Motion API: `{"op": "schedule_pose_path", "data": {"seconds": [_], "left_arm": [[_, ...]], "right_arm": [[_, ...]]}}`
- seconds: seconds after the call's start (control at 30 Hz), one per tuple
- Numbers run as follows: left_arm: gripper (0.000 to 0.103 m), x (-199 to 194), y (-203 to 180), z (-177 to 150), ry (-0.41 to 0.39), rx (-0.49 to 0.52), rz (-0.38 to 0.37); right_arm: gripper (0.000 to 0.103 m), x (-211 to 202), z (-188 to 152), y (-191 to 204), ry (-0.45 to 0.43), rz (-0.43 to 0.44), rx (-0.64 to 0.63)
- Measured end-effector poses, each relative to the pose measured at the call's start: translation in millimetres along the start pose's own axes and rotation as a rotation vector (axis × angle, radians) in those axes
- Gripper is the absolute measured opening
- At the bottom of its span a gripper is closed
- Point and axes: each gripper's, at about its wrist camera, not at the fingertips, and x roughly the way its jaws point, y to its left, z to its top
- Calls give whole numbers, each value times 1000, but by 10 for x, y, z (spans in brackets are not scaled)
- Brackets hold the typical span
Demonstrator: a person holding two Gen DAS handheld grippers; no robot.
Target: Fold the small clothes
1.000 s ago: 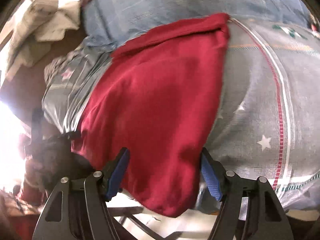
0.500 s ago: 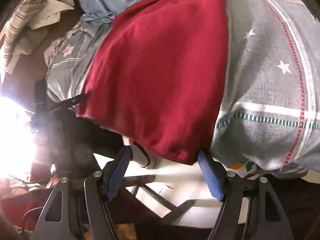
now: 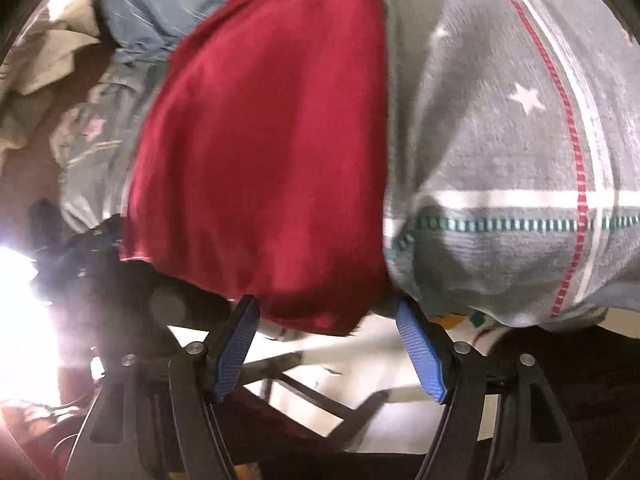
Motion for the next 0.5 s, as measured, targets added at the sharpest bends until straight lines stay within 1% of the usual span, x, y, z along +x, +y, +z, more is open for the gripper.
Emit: {"op": "schedule_pose_path", "data": {"seconds": [0.03,0.1,0.23,0.3,0.33,0.4,0.43,0.5], "left_arm": [[85,12,3,-1,3,-1,4],[85,32,16,-17,13,-5,2],[85,34,-25,-38,21,12,-20],[81,43,-41,-27,24,27,-25],[78,55,-54,-11,25,34,-24],[70,69,-80,9,26,47,-32],[68,86,-87,22,29,51,-37],[61,107,-98,42,25,60,-24]], "right_arm": [[73,-7,-6,-19,-4,11,3],[72,-95,-19,43,-41,102,-12],[72,-233,0,193,-72,238,-73],[72,-248,18,164,-84,288,-62],[72,-240,17,161,-88,296,-50],[73,-188,16,95,-78,277,-30],[73,-165,19,62,-71,269,-27],[73,-116,31,29,-61,260,-16]]}}
